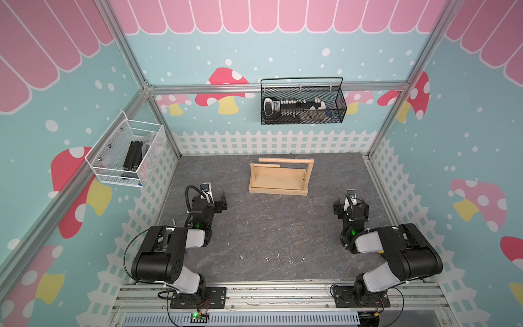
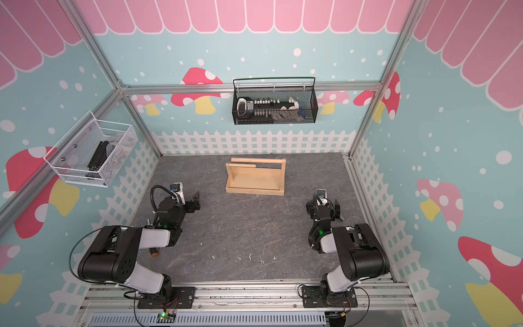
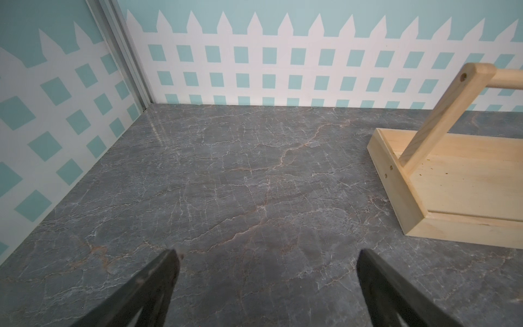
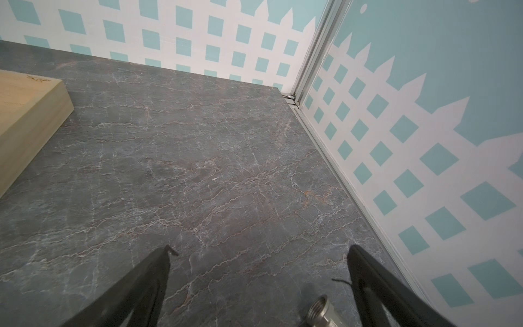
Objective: Take the necklace off the jewelry display stand
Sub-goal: Reset both arms
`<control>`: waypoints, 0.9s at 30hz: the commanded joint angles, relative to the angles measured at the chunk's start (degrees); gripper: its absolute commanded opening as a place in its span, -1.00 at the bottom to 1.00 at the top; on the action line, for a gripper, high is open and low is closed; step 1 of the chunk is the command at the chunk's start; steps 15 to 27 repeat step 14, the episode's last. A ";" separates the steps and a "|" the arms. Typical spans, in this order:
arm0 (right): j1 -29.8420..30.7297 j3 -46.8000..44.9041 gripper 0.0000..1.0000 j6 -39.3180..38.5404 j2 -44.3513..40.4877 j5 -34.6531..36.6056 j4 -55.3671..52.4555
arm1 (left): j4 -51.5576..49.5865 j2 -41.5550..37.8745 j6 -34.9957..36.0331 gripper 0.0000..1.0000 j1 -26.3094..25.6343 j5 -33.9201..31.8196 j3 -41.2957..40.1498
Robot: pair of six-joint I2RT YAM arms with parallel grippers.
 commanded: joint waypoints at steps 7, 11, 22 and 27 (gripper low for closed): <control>-0.11 1.01 0.97 0.19 -0.56 0.60 0.27 | -0.26 -0.61 0.88 0.98 0.27 0.72 0.17; -0.52 1.70 0.97 0.62 -0.62 -0.32 -1.10 | -0.25 -0.62 0.88 0.98 0.26 0.72 0.17; -1.18 1.65 0.97 1.16 -1.17 -1.43 -2.04 | -0.28 -0.61 0.88 0.98 0.24 0.77 0.17; -1.18 1.65 0.97 1.16 -1.17 -1.43 -2.04 | -0.28 -0.61 0.88 0.98 0.24 0.77 0.17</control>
